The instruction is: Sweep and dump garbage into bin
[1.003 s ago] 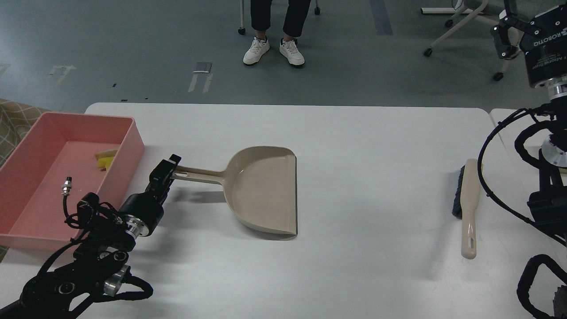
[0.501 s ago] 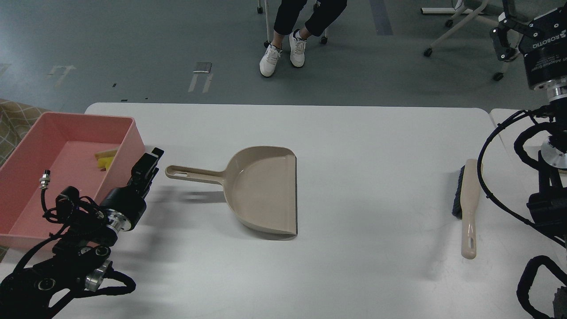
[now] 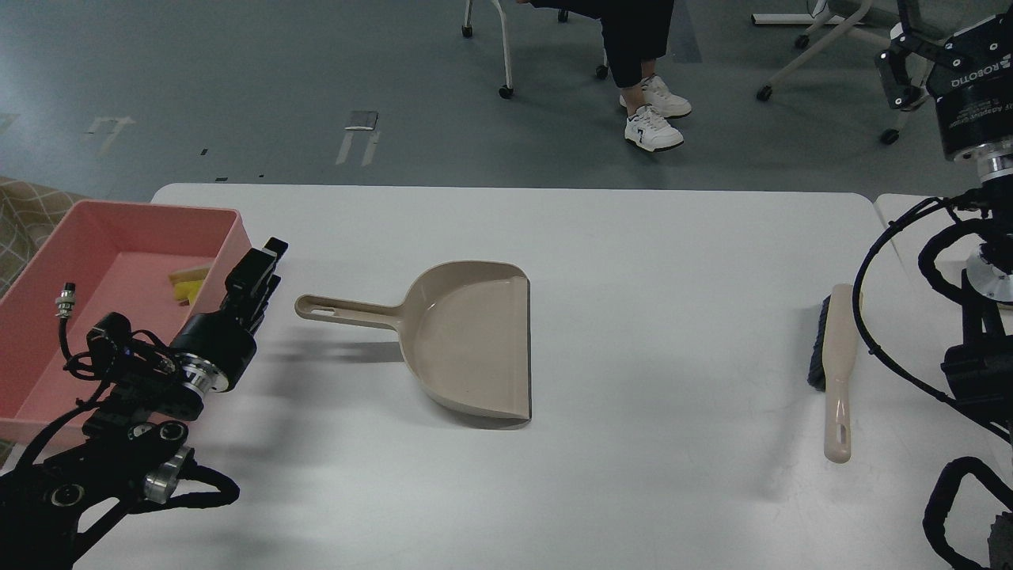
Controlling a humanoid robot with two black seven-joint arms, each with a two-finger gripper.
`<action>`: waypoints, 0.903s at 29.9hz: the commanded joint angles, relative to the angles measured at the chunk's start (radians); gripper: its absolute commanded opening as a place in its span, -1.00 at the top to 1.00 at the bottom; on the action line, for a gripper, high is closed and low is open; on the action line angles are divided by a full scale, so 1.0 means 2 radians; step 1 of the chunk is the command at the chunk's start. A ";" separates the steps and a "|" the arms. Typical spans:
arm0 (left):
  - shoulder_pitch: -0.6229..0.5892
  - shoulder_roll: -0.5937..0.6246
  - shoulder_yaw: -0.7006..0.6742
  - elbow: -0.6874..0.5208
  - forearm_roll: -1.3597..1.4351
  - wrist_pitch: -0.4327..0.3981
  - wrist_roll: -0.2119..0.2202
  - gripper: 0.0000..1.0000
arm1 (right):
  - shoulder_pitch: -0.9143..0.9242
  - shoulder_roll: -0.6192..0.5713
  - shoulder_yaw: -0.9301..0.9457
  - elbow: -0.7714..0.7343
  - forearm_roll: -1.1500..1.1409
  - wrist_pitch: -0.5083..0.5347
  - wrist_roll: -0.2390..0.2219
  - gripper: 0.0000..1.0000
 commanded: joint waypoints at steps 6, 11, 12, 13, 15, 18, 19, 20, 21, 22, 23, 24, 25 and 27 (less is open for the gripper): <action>-0.049 0.039 0.001 0.006 -0.009 -0.005 -0.001 -0.40 | 0.008 0.000 -0.001 -0.018 0.000 -0.004 -0.002 -1.00; -0.091 0.069 -0.001 0.007 -0.040 -0.018 -0.006 -0.40 | 0.018 0.002 0.000 -0.017 0.000 -0.062 -0.002 -1.00; -0.099 0.073 -0.001 0.007 -0.053 -0.018 -0.006 -0.40 | 0.018 0.002 -0.001 -0.018 0.000 -0.073 -0.002 -1.00; -0.113 0.077 -0.001 0.007 -0.079 -0.018 -0.007 -0.40 | 0.021 0.002 -0.001 -0.019 0.000 -0.090 -0.002 -1.00; -0.141 0.080 0.001 0.017 -0.116 -0.019 -0.006 -0.40 | 0.021 0.001 -0.002 -0.018 0.000 -0.097 -0.002 -1.00; -0.184 0.080 0.007 0.035 -0.140 -0.028 -0.005 -0.41 | 0.021 0.001 -0.008 -0.017 0.000 -0.095 -0.003 -1.00; -0.202 0.080 0.008 0.046 -0.142 -0.037 -0.005 -0.41 | 0.021 0.000 -0.009 -0.016 0.000 -0.094 -0.004 -1.00; -0.220 0.078 0.007 0.059 -0.142 -0.046 -0.003 -0.42 | 0.023 0.000 -0.009 -0.015 0.000 -0.093 -0.004 -1.00; -0.229 0.077 0.007 0.066 -0.142 -0.051 -0.002 -0.44 | 0.025 0.000 -0.009 -0.014 0.000 -0.093 -0.004 -1.00; -0.238 0.074 0.007 0.072 -0.142 -0.055 -0.001 -0.47 | 0.027 0.000 -0.009 -0.014 0.000 -0.090 -0.004 -1.00; -0.249 0.072 0.008 0.079 -0.142 -0.058 0.000 -0.51 | 0.029 0.000 -0.009 -0.014 0.001 -0.086 -0.005 -1.00; -0.264 0.063 0.008 0.092 -0.142 -0.062 0.001 -0.54 | 0.033 0.000 -0.009 -0.015 0.000 -0.077 -0.007 -1.00; -0.278 0.045 0.009 0.106 -0.142 -0.065 0.001 -0.55 | 0.035 0.001 -0.010 -0.013 0.001 -0.068 -0.008 -1.00; -0.298 0.016 0.010 0.131 -0.142 -0.068 0.002 -0.56 | 0.037 0.002 -0.015 -0.010 0.000 -0.062 -0.008 -1.00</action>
